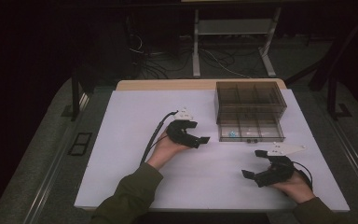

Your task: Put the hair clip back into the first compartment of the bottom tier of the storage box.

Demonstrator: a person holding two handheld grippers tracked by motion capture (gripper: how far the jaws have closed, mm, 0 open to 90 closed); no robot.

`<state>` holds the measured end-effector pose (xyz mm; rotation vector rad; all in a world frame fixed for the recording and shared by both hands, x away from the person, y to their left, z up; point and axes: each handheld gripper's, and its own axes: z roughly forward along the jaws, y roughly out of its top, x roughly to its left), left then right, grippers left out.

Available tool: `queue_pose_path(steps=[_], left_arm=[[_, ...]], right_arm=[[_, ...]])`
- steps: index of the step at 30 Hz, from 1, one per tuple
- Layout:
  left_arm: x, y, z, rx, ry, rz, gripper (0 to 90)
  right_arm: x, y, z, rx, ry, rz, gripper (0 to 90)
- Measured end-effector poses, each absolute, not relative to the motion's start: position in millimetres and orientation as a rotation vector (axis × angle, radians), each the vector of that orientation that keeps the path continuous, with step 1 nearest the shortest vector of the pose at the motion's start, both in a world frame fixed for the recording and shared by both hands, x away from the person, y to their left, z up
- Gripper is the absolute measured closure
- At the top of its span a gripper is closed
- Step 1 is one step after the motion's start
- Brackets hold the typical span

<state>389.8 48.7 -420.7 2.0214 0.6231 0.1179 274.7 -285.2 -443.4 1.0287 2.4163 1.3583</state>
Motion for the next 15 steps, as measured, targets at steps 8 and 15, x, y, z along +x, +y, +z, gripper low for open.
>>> queue_pose_path(steps=[8,15], left_arm=[[375,67,-421,2.044,0.630,0.151,8.9],[363,83,-418,2.017,0.651,0.182,2.7]], right_arm=[[274,-286,-443,1.031,2.416,1.359,0.2],[274,-285,-443,1.023,2.419,1.356,0.2]])
